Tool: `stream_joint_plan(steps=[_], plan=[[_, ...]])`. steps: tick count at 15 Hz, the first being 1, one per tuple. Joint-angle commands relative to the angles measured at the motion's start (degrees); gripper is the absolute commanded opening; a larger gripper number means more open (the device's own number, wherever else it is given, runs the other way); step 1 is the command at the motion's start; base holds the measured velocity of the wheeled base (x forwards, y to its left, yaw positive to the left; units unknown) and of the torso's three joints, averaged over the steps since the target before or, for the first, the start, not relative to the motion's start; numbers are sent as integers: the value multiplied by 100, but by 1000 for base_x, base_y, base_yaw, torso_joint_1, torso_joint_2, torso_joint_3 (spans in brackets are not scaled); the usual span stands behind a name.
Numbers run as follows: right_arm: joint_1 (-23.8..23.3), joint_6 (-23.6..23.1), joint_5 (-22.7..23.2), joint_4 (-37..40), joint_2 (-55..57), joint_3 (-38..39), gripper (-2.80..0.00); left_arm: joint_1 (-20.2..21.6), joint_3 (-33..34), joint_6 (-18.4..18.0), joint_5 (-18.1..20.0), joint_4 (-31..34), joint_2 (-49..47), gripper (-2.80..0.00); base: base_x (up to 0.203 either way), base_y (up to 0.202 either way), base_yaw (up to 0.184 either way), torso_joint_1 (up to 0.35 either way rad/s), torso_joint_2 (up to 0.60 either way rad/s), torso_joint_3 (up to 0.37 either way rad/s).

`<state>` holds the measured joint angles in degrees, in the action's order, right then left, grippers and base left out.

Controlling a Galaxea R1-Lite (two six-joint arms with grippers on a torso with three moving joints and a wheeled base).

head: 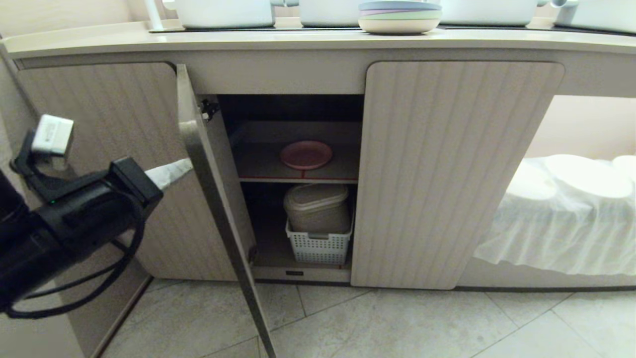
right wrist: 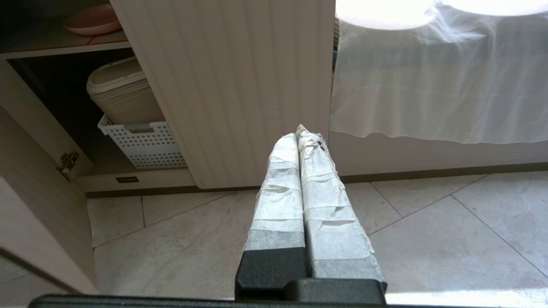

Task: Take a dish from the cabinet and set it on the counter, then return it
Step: Close the cabinet door

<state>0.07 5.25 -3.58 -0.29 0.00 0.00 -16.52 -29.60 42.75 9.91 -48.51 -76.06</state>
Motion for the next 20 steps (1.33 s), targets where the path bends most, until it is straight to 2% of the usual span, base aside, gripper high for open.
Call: stream_joint_plan(steps=[1, 5, 8, 12, 17, 20], plan=[[1, 2, -2, -1, 0, 0, -280, -136, -287, -1, -1, -185, -724, -280, 0, 0, 0, 0, 0, 0], [1, 2, -2, -6, 0, 0, -280, -364, -973, -187, 5, -406, -1687, -280, 0, 0, 0, 0, 0, 0], [1, 2, -2, -6, 0, 0, -280, -592, -1778, -347, -1, -452, -2439, -280, 0, 0, 0, 0, 0, 0], [1, 2, -2, 2, 0, 0, -280, -836, -2753, -856, -110, -458, -3269, -280, 0, 0, 0, 0, 0, 0], [1, 2, -2, -6, 0, 0, -280, -1004, -3296, -1504, -122, -625, -3814, -280, 0, 0, 0, 0, 0, 0], [1, 2, -2, -6, 0, 0, -280, -1045, -3290, -1966, -174, -917, -3934, -280, 0, 0, 0, 0, 0, 0]])
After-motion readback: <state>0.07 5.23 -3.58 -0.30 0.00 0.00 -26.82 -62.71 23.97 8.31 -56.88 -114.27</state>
